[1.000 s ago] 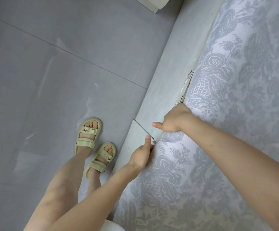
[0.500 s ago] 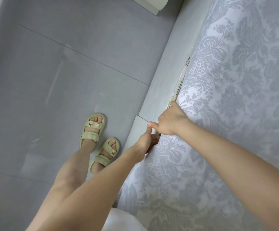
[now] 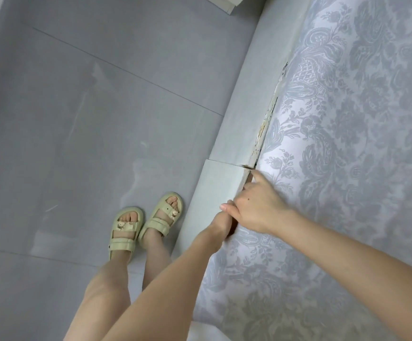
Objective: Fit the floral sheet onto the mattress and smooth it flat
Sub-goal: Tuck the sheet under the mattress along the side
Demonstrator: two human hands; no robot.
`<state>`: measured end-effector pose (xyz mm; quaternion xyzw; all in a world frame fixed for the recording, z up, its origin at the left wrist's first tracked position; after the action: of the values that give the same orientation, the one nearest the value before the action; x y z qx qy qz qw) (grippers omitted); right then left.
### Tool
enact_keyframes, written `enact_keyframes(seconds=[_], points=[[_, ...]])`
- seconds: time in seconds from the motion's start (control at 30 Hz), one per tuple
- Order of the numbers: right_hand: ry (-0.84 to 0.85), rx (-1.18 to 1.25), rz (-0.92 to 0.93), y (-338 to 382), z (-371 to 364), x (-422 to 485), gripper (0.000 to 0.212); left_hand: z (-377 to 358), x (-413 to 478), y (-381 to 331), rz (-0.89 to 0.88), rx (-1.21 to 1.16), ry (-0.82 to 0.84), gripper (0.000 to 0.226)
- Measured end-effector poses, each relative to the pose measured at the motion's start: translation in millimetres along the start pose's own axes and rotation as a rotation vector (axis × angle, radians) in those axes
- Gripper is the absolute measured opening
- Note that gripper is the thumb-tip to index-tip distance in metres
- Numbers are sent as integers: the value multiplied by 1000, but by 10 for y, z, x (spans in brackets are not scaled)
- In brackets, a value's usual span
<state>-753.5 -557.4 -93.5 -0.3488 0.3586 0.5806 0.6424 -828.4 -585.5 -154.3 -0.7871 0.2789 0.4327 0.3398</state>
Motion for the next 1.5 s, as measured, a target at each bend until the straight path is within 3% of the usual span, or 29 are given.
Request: enact_keyframes(seconds=[0.1, 0.23, 0.37, 0.53, 0.63, 0.73, 0.77, 0.87, 1.0, 1.17, 1.27, 1.37, 1.43, 1.5], points=[[126, -22, -37, 106, -122, 67, 70, 61, -17, 183, 13, -14, 17, 46], [399, -38, -81, 301, -340, 266, 73, 200, -142, 603, 34, 49, 30, 65], [547, -118, -167, 457, -593, 374, 77, 381, -392, 867, -17, 259, -198, 59], [657, -165, -248, 497, -686, 438, 87, 583, -525, 1163, -102, 186, -321, 49], [581, -13, -206, 481, -587, 365, 89, 494, -501, 1203, -189, 58, -187, 42], [311, 319, -173, 437, -348, 200, 83, 313, -502, 1173, -202, -52, -50, 40], [230, 344, -133, 459, -297, 133, 80, 277, -489, 1182, -177, -66, -26, 43], [51, 127, 63, 647, -357, -45, 77, 266, -477, 1215, -102, -71, -8, 48], [133, -8, 67, 726, -527, -4, 84, 280, -466, 1256, -16, 33, -36, 64], [399, -62, -52, 746, -701, 251, 82, 434, -523, 1115, -222, 73, -320, 62], [439, -11, -90, 715, -688, 271, 87, 316, -506, 1224, -199, 94, -174, 68], [212, 165, -63, 681, -518, 168, 76, 194, -372, 1382, -27, 120, -31, 69], [-4, 127, 23, 702, -401, -8, 69, 133, -326, 1371, 5, 68, 54, 73], [-30, 32, 81, 738, -421, -140, 72, 64, -314, 1314, 33, 36, 120, 73]])
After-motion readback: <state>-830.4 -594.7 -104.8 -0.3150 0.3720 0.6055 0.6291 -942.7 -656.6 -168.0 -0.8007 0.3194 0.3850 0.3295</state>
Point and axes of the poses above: each hand's wrist, its own x-axis towards the middle knuckle, its own z-axis out of the back of the hand, y = z × x, the point moved 5 cm from there along x, towards the middle knuckle, and after that the axes turned 5 degrees about x, right-handed, at the moved point
